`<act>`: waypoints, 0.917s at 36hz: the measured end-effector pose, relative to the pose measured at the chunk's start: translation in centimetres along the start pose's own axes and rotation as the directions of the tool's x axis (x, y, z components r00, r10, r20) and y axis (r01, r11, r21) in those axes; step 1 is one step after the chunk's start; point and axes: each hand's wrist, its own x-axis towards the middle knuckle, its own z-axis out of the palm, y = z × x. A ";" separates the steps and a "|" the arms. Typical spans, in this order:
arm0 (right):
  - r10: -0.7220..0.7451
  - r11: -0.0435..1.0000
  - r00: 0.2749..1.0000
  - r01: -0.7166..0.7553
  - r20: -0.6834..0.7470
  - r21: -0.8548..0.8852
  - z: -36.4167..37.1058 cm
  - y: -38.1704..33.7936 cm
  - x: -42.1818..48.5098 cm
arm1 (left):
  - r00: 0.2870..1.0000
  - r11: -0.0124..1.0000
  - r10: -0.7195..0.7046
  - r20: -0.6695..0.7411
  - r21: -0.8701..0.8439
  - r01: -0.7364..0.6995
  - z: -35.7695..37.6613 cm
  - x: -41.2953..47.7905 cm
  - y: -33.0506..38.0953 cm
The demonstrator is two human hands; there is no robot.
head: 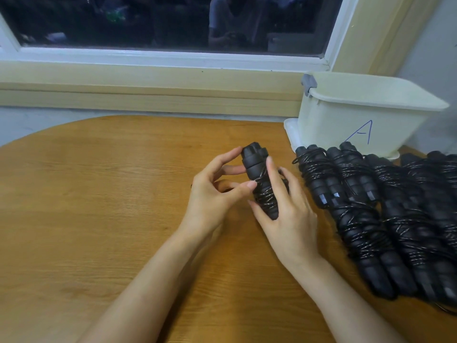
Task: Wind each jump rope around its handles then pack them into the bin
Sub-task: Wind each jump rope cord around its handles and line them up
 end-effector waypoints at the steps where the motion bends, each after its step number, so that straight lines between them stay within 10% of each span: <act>1: 0.013 0.999 1.000 -0.013 -0.005 0.047 0.0 0.1 -0.1 | 1.000 1.000 0.005 0.002 0.006 -0.005 0.0 0.0 0.0; 20: 0.150 0.574 0.951 -0.305 0.269 0.760 -0.5 -1.1 -0.1 | 0.994 0.992 -0.095 0.050 -0.079 0.098 -0.5 0.3 0.3; 33: 0.112 0.715 0.963 -0.248 0.243 0.654 -0.4 -0.7 -0.1 | 0.994 0.996 -0.084 -0.065 0.034 0.087 -0.6 0.4 -0.3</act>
